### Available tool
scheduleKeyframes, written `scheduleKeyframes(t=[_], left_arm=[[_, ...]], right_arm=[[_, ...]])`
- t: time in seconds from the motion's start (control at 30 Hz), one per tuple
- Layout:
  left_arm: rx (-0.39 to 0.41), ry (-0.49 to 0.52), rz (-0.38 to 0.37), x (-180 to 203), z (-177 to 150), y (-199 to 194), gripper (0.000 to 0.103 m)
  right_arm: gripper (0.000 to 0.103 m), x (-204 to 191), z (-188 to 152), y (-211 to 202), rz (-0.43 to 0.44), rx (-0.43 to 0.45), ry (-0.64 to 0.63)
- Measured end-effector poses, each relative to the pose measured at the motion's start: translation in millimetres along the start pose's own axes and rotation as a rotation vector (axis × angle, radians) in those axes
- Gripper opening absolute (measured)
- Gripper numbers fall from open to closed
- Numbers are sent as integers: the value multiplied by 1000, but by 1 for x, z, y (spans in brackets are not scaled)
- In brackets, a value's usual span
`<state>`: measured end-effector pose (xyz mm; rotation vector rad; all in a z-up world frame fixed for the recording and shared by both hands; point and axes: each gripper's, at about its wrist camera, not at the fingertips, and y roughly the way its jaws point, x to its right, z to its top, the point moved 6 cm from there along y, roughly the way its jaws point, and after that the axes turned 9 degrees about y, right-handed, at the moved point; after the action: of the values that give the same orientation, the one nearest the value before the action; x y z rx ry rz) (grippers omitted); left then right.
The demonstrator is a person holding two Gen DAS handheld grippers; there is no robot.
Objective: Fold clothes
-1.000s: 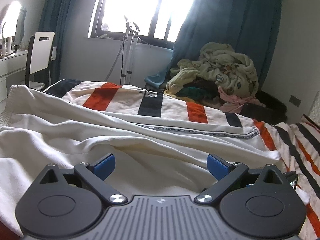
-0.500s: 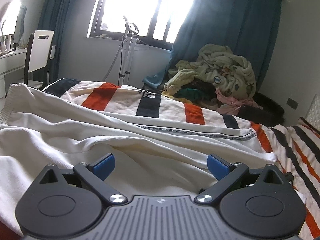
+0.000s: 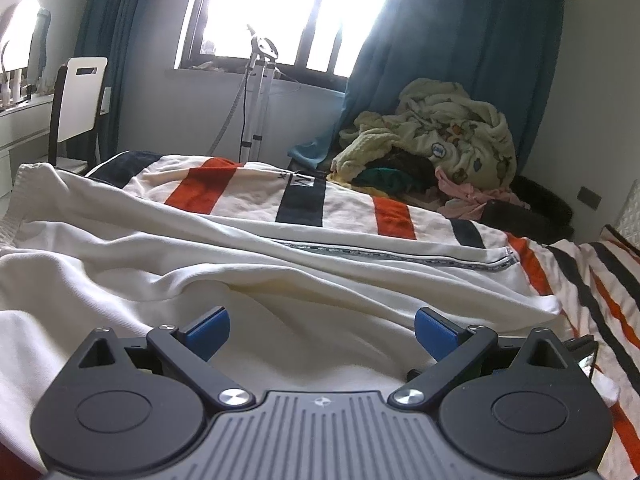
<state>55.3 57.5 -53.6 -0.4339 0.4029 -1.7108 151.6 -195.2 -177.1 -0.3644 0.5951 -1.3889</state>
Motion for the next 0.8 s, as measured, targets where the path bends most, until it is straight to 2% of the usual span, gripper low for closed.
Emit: scheduleKeyframes(t=[0.5, 0.8], left_arm=[[19, 17, -9, -4, 6, 0, 100], [-4, -21, 68, -23, 4, 5, 100]], right_arm=[[103, 0, 0, 0, 0, 1, 0], [103, 0, -1, 0, -2, 6, -1]])
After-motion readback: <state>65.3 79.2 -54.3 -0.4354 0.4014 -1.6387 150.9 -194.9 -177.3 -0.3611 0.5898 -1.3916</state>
